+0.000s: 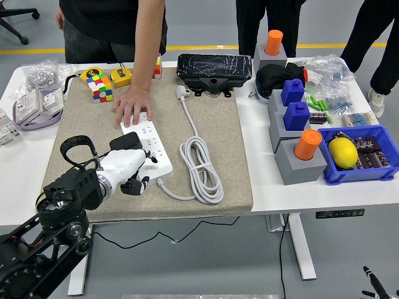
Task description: Pick up the plug,place it near the board,insert it into the board,press the button
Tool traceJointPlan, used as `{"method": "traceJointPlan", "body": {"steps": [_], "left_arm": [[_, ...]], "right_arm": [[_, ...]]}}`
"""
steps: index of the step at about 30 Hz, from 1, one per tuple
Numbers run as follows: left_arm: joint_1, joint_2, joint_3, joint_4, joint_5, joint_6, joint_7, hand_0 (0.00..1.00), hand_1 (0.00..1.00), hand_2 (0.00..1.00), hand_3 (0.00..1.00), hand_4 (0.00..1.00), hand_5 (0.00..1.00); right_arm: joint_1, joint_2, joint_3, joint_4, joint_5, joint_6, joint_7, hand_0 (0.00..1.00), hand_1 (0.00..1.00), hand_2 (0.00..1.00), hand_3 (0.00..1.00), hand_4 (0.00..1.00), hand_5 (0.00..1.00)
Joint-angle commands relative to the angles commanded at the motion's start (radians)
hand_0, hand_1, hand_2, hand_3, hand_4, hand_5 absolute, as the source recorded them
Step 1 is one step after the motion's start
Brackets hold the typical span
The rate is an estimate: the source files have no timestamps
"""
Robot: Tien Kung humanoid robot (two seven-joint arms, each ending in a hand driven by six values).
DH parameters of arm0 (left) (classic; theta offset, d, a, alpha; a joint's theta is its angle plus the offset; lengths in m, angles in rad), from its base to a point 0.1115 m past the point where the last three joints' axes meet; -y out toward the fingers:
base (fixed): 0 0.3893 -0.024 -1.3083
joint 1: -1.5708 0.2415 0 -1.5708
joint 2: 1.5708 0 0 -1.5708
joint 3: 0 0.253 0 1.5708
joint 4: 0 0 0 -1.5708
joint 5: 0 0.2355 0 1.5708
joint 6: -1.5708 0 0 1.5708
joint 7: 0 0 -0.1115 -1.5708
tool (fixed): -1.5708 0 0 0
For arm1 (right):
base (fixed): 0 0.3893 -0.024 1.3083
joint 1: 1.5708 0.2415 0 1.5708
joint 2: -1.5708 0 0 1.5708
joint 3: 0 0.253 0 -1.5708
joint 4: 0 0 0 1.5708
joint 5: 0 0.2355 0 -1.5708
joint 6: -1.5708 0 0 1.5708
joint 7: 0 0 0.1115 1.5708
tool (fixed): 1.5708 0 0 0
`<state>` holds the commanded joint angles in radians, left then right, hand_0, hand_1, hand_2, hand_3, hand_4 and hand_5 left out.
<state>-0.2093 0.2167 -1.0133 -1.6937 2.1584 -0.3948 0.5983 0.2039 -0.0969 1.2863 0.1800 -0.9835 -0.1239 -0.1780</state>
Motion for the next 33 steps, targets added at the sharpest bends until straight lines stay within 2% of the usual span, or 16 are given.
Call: {"method": "traceJointPlan", "body": {"steps": [10, 11, 16, 17, 33], "left_arm": [[0.003, -0.002, 0.004, 0.034, -0.001, 0.010, -0.011, 0.196, 0.021, 0.127, 0.761, 0.496, 0.002], [0.003, -0.002, 0.005, 0.036, -0.002, 0.011, -0.011, 0.196, 0.021, 0.131, 0.791, 0.502, 0.002], [0.000, -0.005, 0.009, 0.052, 0.000, 0.028, -0.021, 0.196, 0.021, 0.131, 0.791, 0.502, 0.002], [-0.001, -0.006, 0.008, 0.054, -0.001, 0.028, -0.022, 0.196, 0.021, 0.132, 0.846, 0.506, 0.002], [-0.010, -0.010, 0.008, 0.072, -0.001, 0.035, -0.030, 0.194, 0.018, 0.131, 0.852, 0.499, 0.002]], "right_arm": [[-0.002, 0.000, 0.000, 0.000, -0.001, 0.000, -0.001, 0.779, 0.729, 0.712, 0.733, 0.998, 0.941], [-0.002, 0.000, 0.000, 0.000, -0.001, 0.000, -0.001, 0.779, 0.729, 0.712, 0.733, 0.998, 0.941], [0.000, -0.001, -0.002, 0.000, 0.002, 0.000, 0.001, 0.779, 0.729, 0.712, 0.733, 0.998, 0.941], [0.000, -0.001, -0.002, 0.000, 0.003, 0.000, 0.001, 0.779, 0.729, 0.712, 0.733, 0.998, 0.942], [0.004, -0.003, 0.002, 0.000, 0.002, 0.000, 0.002, 0.779, 0.729, 0.712, 0.733, 0.998, 0.941]]}}
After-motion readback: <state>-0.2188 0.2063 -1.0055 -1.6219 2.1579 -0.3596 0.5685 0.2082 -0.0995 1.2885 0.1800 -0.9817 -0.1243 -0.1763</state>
